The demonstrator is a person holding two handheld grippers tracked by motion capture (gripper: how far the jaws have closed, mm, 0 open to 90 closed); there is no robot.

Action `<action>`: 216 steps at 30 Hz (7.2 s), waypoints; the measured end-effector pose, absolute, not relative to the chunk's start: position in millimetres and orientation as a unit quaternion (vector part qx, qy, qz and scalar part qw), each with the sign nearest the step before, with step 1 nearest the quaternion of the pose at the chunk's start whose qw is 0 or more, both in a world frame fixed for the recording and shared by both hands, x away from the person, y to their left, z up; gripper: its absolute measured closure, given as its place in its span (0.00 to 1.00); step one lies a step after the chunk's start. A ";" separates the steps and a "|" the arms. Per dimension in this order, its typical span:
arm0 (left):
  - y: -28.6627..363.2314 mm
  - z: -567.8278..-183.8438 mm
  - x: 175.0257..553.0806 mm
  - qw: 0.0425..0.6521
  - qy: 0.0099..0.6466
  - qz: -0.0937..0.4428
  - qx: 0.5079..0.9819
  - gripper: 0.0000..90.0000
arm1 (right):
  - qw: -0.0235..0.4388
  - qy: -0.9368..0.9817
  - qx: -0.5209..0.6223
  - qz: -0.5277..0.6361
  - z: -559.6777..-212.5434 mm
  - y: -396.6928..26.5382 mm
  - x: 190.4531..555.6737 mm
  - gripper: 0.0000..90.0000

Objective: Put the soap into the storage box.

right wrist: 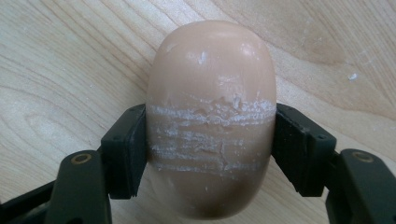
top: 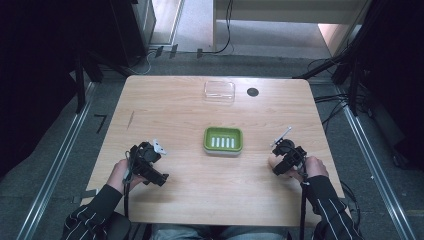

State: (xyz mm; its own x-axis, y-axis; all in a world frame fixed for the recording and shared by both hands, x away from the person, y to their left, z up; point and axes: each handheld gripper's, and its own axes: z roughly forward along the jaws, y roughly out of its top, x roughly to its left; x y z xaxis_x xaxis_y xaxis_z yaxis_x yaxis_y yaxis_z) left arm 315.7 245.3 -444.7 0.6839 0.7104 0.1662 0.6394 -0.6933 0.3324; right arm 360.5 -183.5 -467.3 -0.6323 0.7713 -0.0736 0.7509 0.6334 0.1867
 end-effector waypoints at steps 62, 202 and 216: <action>259.9 -444.0 308.1 0.127 0.390 0.138 0.901 0.01 | 0.096 0.915 0.363 0.145 -409.5 -145.8 360.4 0.37; 282.3 -443.3 291.4 0.126 0.413 0.149 0.890 0.01 | 0.099 0.969 0.166 0.156 -396.6 -28.2 425.8 0.37; 282.3 -443.0 290.3 0.124 0.415 0.151 0.889 0.01 | 0.097 0.970 0.162 0.153 -403.6 -28.1 430.5 0.37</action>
